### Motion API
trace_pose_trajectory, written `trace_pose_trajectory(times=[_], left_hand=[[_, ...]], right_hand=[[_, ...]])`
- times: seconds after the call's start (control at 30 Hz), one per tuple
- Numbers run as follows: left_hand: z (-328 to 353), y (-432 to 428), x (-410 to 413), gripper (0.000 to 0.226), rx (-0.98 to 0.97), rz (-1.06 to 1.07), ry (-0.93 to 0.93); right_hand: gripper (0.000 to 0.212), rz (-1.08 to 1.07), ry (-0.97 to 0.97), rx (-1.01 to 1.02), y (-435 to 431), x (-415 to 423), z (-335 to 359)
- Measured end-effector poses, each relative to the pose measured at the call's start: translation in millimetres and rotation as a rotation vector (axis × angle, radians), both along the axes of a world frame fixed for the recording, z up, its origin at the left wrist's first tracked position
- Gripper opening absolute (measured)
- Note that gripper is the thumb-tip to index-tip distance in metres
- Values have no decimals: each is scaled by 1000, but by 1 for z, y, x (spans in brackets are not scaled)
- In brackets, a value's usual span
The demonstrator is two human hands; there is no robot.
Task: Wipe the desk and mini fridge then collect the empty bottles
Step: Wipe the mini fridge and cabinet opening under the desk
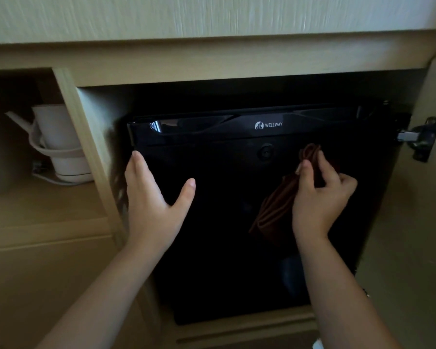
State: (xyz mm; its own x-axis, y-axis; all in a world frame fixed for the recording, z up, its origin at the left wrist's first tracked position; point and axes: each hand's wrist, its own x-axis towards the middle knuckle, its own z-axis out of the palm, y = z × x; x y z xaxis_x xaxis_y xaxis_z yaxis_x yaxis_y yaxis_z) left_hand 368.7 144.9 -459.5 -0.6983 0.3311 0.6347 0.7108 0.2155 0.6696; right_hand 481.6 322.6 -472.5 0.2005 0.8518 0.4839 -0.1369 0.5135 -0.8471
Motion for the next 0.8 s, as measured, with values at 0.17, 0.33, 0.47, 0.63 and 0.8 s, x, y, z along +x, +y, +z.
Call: trace_pose_trajectory(times=[0.17,0.33,0.47,0.63,0.8], left_hand=[[-1,-1,-4,105,-33,26,47],[0,-2,-3,105,-57,25,52],[1,-2,-4,103,-55,10,44],[0,-9,-5,97,-91,-4,71],[0,-1,1,95,-24,-2,29]], right_hand=[[33,40,-156,303,-39,-31,11],[32,49,-314,479,-45,-28,6],[33,5,76,56,-5,-9,19],[33,-10,-31,155,-19,-17,26],[33,48,-272,388,-44,-27,16]])
